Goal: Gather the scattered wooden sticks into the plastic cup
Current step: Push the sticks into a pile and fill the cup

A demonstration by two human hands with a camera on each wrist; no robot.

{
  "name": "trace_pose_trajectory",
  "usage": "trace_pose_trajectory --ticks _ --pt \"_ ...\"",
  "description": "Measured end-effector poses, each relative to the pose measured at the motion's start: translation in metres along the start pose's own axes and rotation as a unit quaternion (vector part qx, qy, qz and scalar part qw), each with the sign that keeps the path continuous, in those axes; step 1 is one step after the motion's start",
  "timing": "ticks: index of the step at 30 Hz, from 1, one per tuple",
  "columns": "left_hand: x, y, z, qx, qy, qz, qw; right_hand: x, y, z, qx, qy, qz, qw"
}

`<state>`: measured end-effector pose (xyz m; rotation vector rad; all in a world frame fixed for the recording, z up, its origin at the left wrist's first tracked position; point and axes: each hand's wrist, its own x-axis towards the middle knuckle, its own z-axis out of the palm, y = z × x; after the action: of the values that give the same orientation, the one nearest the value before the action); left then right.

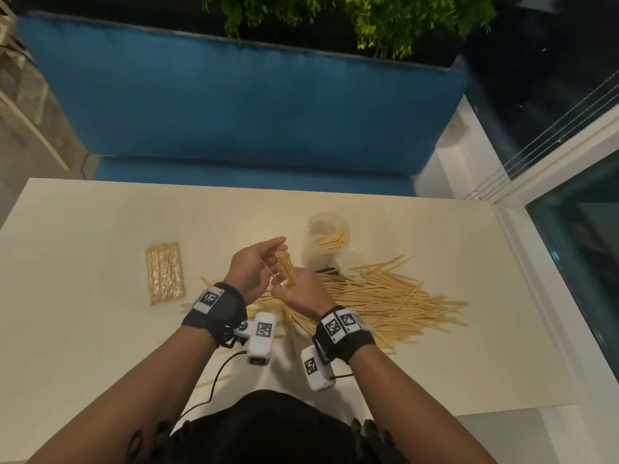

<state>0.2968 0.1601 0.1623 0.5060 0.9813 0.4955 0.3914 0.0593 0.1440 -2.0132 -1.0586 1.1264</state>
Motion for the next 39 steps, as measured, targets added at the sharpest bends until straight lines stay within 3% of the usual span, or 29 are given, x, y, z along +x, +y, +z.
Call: trace_pose_trajectory --ticks 4,9,13,17,23,29,39 --pt "0.004 -0.010 -0.007 0.107 0.015 -0.003 0.994 0.004 -0.003 0.004 -0.079 -0.004 -0.032 0.996" --pt "0.000 -0.010 -0.017 0.090 -0.119 -0.085 0.985 0.001 -0.011 -0.006 -0.090 0.001 -0.029 0.995" --pt "0.004 -0.023 -0.023 0.064 -0.103 -0.111 0.986 -0.005 -0.031 -0.030 0.055 0.062 0.011 0.996" --pt "0.003 -0.038 -0.015 0.111 -0.085 -0.170 0.975 -0.007 -0.046 -0.040 0.158 0.073 -0.006 0.985" --pt "-0.007 -0.033 -0.002 -0.064 -0.164 -0.235 0.956 -0.008 -0.063 -0.035 0.368 0.126 -0.058 0.920" --pt "-0.006 -0.023 0.003 -0.146 -0.157 -0.229 0.949 -0.015 -0.054 -0.021 0.306 0.147 -0.067 0.938" --pt "0.000 -0.022 -0.002 -0.053 -0.178 -0.229 0.956 -0.008 -0.040 -0.013 0.234 0.173 -0.057 0.955"
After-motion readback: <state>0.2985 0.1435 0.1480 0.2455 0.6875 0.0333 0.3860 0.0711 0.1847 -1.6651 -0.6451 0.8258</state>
